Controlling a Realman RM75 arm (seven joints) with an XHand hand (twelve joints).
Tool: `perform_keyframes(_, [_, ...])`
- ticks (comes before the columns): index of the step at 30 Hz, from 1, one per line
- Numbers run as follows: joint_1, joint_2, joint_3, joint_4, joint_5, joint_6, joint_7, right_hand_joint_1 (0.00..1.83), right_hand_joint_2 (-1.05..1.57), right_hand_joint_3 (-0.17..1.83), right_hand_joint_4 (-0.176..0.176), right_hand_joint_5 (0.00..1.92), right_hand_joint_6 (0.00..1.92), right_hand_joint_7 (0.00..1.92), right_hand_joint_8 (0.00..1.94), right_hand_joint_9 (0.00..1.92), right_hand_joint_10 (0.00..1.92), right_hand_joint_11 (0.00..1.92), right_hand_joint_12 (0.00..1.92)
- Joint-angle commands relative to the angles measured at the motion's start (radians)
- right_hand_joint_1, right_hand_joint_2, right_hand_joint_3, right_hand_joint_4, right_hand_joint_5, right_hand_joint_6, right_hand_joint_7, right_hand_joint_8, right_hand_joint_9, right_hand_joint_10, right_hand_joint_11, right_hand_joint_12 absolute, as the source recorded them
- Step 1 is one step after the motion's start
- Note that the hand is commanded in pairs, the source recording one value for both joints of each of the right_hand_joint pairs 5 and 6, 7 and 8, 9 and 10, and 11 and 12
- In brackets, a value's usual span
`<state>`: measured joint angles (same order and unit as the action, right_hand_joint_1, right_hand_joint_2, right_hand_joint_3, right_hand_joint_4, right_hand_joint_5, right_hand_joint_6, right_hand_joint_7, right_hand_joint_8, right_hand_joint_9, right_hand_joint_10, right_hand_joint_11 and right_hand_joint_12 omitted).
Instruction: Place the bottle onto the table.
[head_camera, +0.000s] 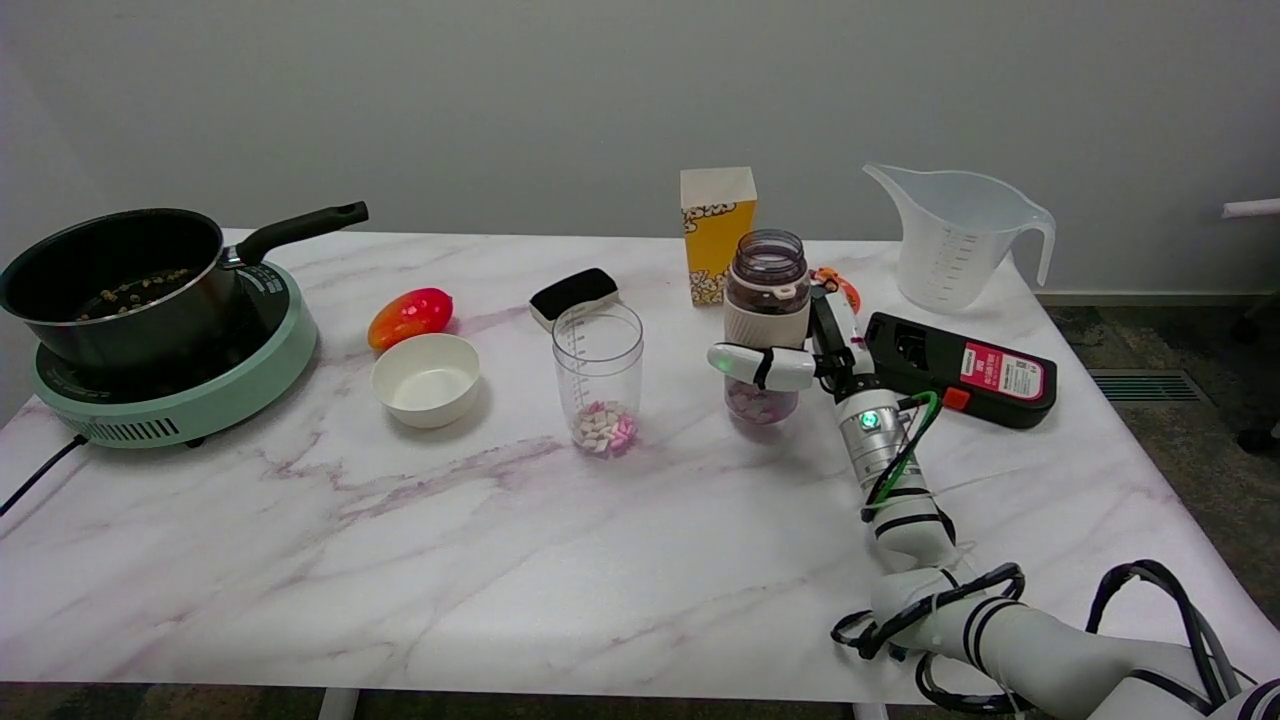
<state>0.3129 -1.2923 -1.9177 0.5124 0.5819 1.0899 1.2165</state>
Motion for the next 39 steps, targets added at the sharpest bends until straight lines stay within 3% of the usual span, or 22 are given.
perform_keyframes(1, [-0.027, 0.008, -0.014, 0.013, 0.024, -0.016, 0.040, 1.23, 1.57, 0.30, 0.000, 1.89, 1.89, 1.73, 1.73, 1.61, 1.61, 1.33, 1.33])
perform_keyframes(13, [-0.037, 0.010, -0.020, 0.021, 0.024, -0.019, 0.040, 1.20, 1.57, 0.38, 0.000, 1.78, 1.78, 1.69, 1.69, 1.58, 1.58, 1.32, 1.32])
perform_keyframes(17, [-0.040, 0.010, -0.020, 0.021, 0.024, -0.019, 0.040, 1.20, 1.54, 0.49, 0.000, 1.70, 1.70, 1.66, 1.66, 1.56, 1.56, 1.30, 1.30])
perform_keyframes(26, [-0.043, 0.014, -0.021, 0.022, 0.017, -0.019, 0.040, 1.33, 1.12, 1.03, 0.000, 1.32, 1.32, 1.55, 1.55, 1.49, 1.49, 1.24, 1.24])
perform_keyframes(39, [-0.066, 0.021, -0.021, 0.034, 0.017, -0.013, 0.040, 1.32, 0.63, 1.14, 0.000, 1.01, 1.01, 1.42, 1.42, 1.37, 1.37, 1.13, 1.13])
